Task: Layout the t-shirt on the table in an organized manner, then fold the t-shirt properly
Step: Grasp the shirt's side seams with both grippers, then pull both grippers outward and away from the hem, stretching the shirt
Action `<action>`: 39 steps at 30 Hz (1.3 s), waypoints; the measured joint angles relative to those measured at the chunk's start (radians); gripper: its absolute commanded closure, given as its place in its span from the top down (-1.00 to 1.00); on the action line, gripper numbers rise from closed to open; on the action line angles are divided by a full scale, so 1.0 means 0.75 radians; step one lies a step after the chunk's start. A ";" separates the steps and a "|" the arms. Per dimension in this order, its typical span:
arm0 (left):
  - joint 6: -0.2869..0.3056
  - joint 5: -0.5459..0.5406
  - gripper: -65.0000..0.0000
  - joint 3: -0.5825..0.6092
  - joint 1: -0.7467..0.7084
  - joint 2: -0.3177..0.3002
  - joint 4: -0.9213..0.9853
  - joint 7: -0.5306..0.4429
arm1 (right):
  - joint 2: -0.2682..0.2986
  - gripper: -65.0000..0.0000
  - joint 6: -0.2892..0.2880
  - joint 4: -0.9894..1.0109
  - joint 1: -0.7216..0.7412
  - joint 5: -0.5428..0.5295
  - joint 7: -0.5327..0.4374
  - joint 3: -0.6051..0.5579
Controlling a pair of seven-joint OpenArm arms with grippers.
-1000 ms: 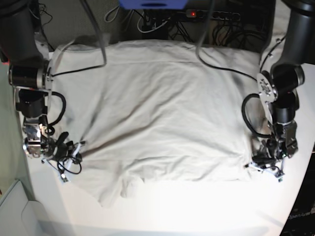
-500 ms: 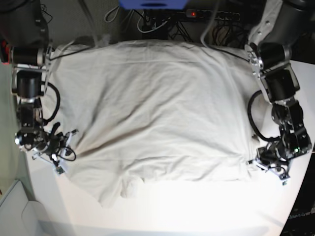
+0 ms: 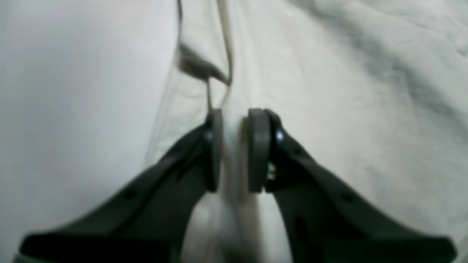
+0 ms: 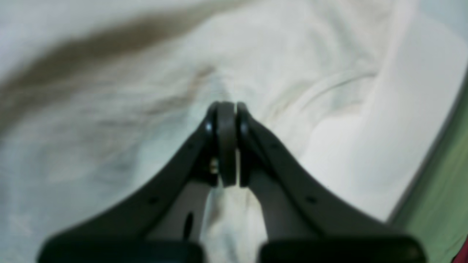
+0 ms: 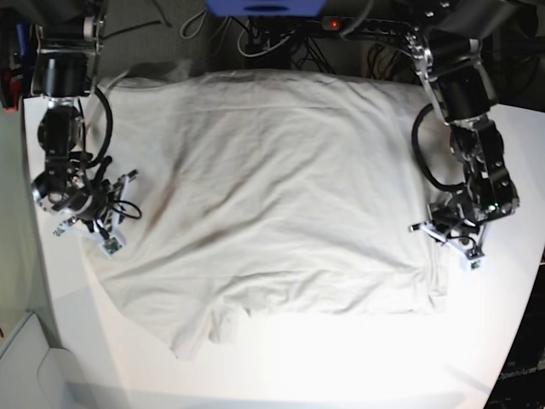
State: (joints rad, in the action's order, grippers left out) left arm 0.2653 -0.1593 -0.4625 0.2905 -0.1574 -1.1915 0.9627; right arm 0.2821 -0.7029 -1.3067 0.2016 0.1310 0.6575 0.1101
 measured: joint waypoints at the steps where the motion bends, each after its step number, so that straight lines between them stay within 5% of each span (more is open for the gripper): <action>1: 0.000 -0.004 -0.62 0.002 0.004 0.001 0.034 -0.007 | -0.002 -1.00 0.000 0.023 0.015 -0.010 -0.015 -0.002; 9: 0.022 -0.049 -0.62 0.001 0.034 -0.037 0.282 -0.275 | 0.012 -1.00 0.002 0.346 0.163 -0.021 -0.136 0.003; 18: 0.055 -0.089 -0.61 0.001 0.068 -0.131 0.446 -0.424 | 0.027 -1.00 0.000 0.734 0.392 -0.043 -0.291 0.002; 31: 0.017 -0.029 -0.61 0.004 0.264 -0.193 0.666 -0.433 | -0.007 -1.00 0.001 0.941 0.535 0.010 -0.485 -0.008; 39: 0.005 -0.011 -0.61 0.000 0.290 -0.256 0.563 -0.211 | -0.002 -1.00 0.006 0.896 0.643 0.010 -0.416 -0.007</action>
State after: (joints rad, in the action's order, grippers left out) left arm 0.2691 -0.1673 -0.4625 0.5079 -0.3496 -0.7696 0.8043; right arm 0.2806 -0.6987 -0.6350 0.6842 0.1387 0.3458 0.1047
